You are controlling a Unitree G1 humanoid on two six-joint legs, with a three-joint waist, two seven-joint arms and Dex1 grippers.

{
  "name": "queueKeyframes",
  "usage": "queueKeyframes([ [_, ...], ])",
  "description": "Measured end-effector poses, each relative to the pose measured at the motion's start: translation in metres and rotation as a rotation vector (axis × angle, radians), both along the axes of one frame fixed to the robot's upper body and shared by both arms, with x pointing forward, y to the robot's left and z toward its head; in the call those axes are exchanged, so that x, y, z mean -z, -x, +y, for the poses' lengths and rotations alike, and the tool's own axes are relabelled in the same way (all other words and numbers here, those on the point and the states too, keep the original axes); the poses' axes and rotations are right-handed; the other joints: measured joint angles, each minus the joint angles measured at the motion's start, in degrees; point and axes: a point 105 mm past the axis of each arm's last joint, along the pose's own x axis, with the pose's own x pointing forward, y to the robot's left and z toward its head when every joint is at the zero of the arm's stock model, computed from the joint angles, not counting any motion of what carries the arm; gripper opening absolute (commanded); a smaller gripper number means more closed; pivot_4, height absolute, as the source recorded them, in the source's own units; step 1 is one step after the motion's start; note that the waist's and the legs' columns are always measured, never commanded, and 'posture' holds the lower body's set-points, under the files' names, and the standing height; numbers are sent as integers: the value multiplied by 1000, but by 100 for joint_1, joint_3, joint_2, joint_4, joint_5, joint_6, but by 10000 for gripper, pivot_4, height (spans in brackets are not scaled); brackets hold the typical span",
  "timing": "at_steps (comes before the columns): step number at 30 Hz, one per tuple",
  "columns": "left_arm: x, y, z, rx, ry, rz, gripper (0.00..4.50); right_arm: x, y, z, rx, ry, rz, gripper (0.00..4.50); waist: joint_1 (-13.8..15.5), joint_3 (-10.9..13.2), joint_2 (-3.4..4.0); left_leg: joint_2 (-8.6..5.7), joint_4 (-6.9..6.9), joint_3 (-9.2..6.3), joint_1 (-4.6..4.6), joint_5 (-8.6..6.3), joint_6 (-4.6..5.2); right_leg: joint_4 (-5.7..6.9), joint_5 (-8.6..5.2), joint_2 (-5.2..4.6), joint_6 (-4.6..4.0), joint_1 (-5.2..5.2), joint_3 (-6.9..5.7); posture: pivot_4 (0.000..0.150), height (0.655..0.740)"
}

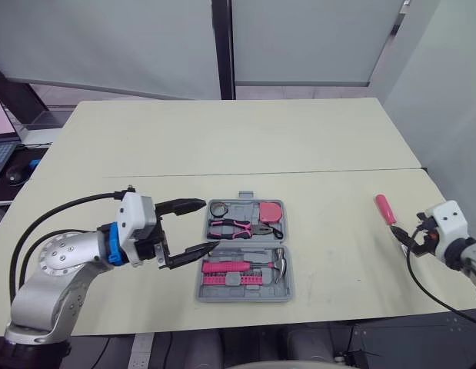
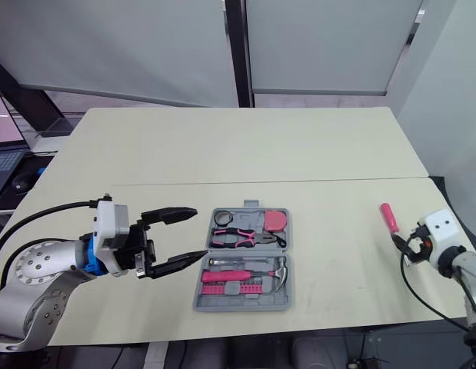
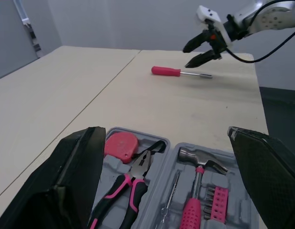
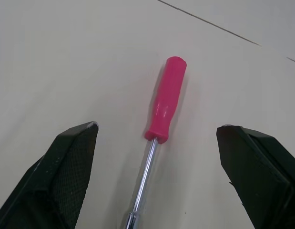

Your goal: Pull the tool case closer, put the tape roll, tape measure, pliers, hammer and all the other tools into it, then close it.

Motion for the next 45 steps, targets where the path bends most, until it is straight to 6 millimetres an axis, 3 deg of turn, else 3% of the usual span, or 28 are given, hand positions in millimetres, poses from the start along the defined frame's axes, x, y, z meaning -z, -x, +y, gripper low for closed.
queueKeyframes([
  [6, 2, -1, -7, 15, 3, 7, 45000, 17, -22, 0, 120, -27, 40, 44464, 19, 2, 2, -2, -4, -4, -9, -1, 1, 0, 0, 0, -1, -6, -4, 1500, 7400],
  [14, 7, 3, -9, -5, 2, 21, 45000, 28, -24, -13, 261, -29, 56, 44464, 32, 2, 3, -1, -5, -4, -9, -1, 1, -1, 0, 1, -2, -7, -5, 1500, 7400],
  [17, 7, 3, -9, -6, 2, 24, 45000, 31, -22, -13, 273, -51, 66, 39285, 29, 2, 4, -1, -2, -4, -7, 0, 1, -1, 0, 1, -1, -4, -3, 1500, 7400],
  [21, 7, 3, -9, -7, 3, 22, 45000, 34, -20, -13, 279, -65, 71, 25219, 28, 2, 4, -1, -1, -4, -7, 0, 1, -1, 1, 1, 0, -4, -2, 1500, 7400],
  [28, 7, 2, -9, -9, -2, 20, 45000, 36, -19, -9, 275, -90, 67, 10070, 30, 2, 4, -1, -1, -4, -7, 0, 1, -1, 0, 1, 0, -3, -2, 1500, 7400],
  [45, 12, 0, 13, -152, -18, 19, 45000, 31, -9, 5, 202, -81, -47, 9645, 31, 3, 5, 0, -3, -4, -8, 0, 1, -1, -1, 2, -2, -6, -1, 1500, 7400],
])
